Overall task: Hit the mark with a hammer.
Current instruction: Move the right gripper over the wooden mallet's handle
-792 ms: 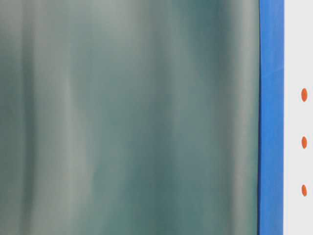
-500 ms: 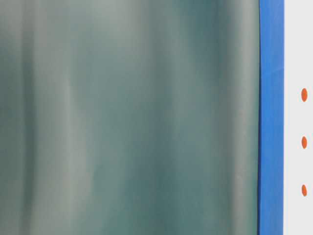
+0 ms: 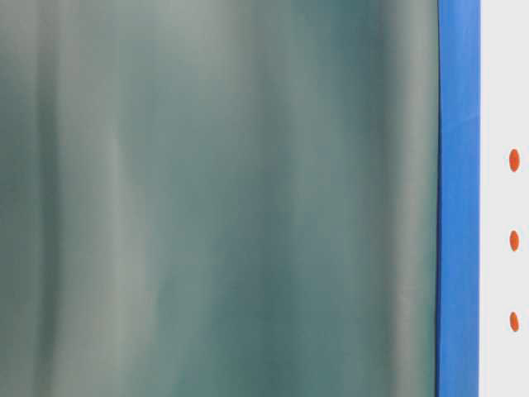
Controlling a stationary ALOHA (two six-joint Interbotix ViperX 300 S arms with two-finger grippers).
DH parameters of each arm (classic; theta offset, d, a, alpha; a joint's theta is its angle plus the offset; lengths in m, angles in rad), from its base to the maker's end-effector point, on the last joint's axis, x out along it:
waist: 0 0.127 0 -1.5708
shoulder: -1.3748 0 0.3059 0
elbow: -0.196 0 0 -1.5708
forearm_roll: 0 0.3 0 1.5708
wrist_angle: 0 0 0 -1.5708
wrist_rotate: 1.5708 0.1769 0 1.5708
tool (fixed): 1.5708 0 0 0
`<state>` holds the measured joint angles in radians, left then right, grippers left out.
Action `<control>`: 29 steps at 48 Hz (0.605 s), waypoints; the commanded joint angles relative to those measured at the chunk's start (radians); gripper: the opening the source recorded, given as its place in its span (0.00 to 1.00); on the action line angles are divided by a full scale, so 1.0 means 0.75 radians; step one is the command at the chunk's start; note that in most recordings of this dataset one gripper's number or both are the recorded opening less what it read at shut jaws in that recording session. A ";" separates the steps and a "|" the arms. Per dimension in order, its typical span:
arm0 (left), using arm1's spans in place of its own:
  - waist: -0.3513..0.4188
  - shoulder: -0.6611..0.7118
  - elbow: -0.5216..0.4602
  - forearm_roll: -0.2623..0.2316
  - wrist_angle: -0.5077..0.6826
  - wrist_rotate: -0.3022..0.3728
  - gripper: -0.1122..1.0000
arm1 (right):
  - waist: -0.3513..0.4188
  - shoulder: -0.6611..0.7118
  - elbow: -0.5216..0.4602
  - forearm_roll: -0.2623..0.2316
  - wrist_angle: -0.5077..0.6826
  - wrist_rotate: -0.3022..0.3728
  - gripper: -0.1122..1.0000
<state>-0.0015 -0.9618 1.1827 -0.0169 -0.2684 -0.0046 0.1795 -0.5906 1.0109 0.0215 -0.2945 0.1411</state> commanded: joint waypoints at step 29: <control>0.002 0.006 -0.010 -0.002 -0.008 -0.002 0.10 | 0.188 0.781 -0.280 0.393 -0.311 0.006 0.91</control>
<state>-0.0015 -0.9618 1.1842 -0.0169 -0.2684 -0.0031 0.3022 -0.0522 0.8406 0.2730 -0.4985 0.1519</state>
